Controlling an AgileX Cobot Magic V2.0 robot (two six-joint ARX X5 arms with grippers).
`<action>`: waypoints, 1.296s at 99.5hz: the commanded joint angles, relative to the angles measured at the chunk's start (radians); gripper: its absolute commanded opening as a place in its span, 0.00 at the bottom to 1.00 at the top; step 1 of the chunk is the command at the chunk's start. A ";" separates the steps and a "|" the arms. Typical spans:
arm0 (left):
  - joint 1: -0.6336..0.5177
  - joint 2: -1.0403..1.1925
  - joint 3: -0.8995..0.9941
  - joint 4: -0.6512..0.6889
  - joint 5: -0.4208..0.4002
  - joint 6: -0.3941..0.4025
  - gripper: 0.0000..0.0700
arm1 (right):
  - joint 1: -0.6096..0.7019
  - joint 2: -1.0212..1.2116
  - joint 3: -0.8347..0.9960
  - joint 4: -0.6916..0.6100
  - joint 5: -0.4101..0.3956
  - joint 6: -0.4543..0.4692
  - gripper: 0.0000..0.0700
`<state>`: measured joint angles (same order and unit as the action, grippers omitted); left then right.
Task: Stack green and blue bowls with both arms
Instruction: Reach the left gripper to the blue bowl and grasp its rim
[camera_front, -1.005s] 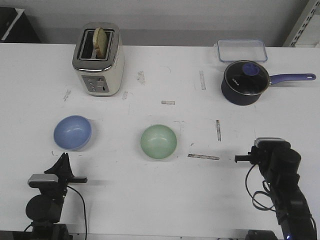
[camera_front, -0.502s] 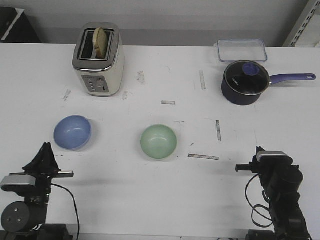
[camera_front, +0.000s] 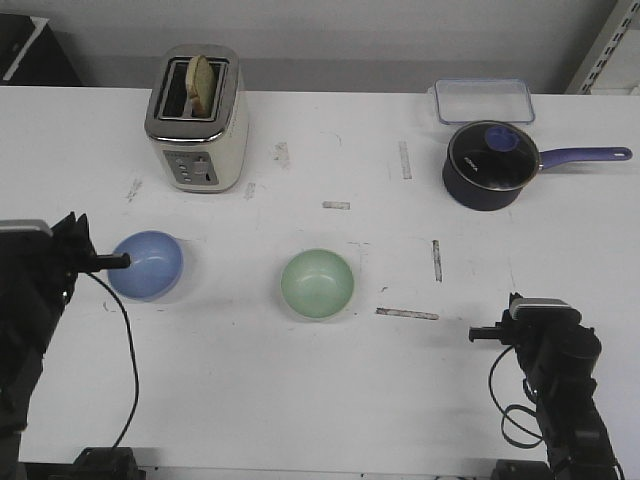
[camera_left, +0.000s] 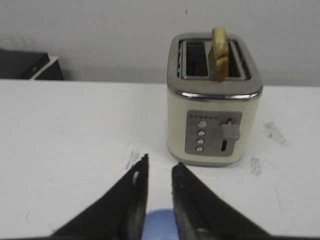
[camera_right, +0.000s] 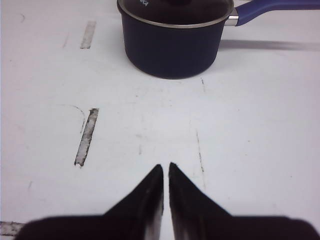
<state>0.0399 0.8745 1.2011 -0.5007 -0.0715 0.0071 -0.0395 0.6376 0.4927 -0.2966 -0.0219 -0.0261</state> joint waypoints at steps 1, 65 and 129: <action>0.016 0.077 0.040 -0.044 0.001 0.008 0.42 | 0.002 0.006 -0.002 0.020 0.003 -0.017 0.01; 0.246 0.649 0.046 -0.213 0.111 -0.074 0.74 | 0.002 0.005 -0.002 0.027 -0.004 -0.031 0.01; 0.267 0.754 0.047 -0.208 0.178 -0.106 0.00 | 0.002 0.006 -0.002 0.027 -0.004 -0.058 0.01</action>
<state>0.3035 1.6100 1.2327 -0.7120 0.1055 -0.0917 -0.0395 0.6376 0.4923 -0.2794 -0.0254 -0.0753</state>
